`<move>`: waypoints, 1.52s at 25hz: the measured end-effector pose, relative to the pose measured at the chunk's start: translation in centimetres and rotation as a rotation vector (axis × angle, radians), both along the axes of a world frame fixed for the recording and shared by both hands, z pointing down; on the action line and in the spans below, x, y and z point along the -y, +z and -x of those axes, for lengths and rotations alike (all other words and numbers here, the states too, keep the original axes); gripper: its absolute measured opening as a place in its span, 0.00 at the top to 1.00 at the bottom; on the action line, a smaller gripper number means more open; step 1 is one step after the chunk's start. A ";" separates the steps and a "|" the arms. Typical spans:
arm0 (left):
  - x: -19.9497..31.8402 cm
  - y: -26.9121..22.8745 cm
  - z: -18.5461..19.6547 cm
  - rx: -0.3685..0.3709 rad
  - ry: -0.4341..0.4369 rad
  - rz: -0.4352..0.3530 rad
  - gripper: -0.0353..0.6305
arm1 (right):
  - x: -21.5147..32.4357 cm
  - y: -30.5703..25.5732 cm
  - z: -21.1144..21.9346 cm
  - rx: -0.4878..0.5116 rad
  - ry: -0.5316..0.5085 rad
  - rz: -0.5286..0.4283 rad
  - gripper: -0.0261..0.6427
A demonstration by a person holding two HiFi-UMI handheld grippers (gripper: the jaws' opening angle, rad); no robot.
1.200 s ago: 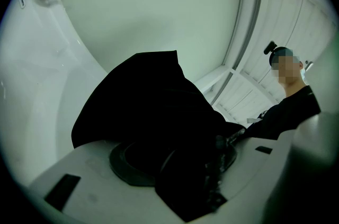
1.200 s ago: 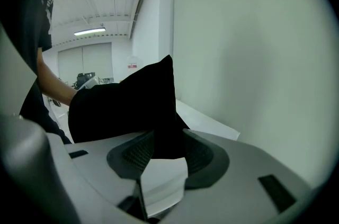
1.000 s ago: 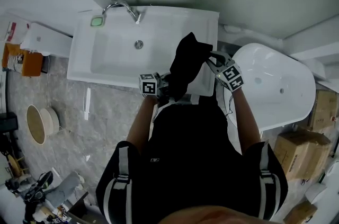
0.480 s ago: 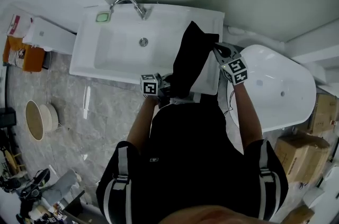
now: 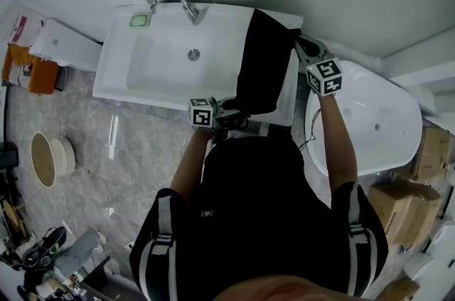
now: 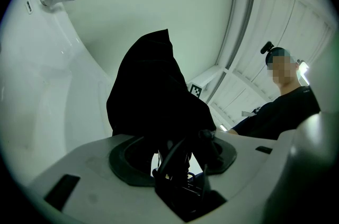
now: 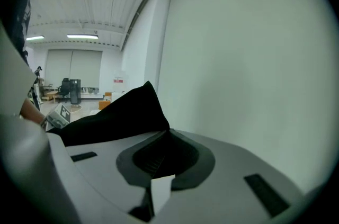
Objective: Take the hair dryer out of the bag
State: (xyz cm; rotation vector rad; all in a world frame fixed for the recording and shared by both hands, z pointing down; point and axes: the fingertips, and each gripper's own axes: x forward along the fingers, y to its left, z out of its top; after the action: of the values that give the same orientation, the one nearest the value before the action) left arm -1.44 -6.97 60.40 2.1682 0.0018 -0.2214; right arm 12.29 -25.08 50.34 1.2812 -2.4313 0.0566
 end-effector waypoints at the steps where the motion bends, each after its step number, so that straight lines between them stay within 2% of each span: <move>1: 0.0 -0.1 0.0 0.000 -0.001 -0.001 0.65 | 0.2 -0.4 -0.1 0.009 0.003 -0.003 0.86; 11: 0.7 1.4 1.2 0.010 -0.011 0.027 0.65 | 3.6 -3.3 -0.5 0.022 0.018 -0.049 0.86; 23: 1.6 1.5 2.3 0.035 -0.021 0.017 0.65 | 7.2 -8.1 0.0 0.026 0.021 -0.144 0.86; 31: 2.0 1.5 2.9 0.037 -0.043 0.026 0.65 | 8.2 -10.1 -1.7 0.059 0.065 -0.187 0.86; 38: 1.7 1.9 3.3 0.046 -0.047 0.033 0.65 | 7.8 -12.6 -5.1 0.135 0.170 -0.247 0.86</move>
State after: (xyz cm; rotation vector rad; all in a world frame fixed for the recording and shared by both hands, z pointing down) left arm -4.75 -8.67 62.34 2.1418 -0.0790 -0.1967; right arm 17.40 -32.91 37.71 1.6401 -2.4958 -0.1190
